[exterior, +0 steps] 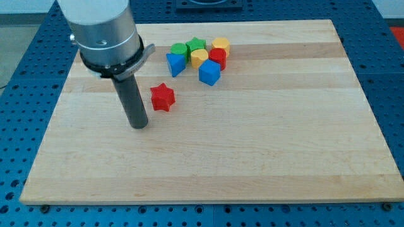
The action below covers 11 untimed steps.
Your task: Move the red star to the blue triangle
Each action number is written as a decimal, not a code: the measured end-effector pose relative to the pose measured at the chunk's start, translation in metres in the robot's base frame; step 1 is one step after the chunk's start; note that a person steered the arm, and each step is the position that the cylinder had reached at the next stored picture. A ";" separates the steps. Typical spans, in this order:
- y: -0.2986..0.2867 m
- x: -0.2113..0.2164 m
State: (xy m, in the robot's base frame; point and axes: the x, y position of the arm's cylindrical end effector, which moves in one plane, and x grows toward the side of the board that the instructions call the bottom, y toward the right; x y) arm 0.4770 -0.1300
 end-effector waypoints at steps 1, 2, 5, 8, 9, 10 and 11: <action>0.033 -0.032; 0.073 -0.053; 0.069 -0.052; 0.033 -0.045; 0.026 -0.045; 0.039 -0.054; 0.057 -0.060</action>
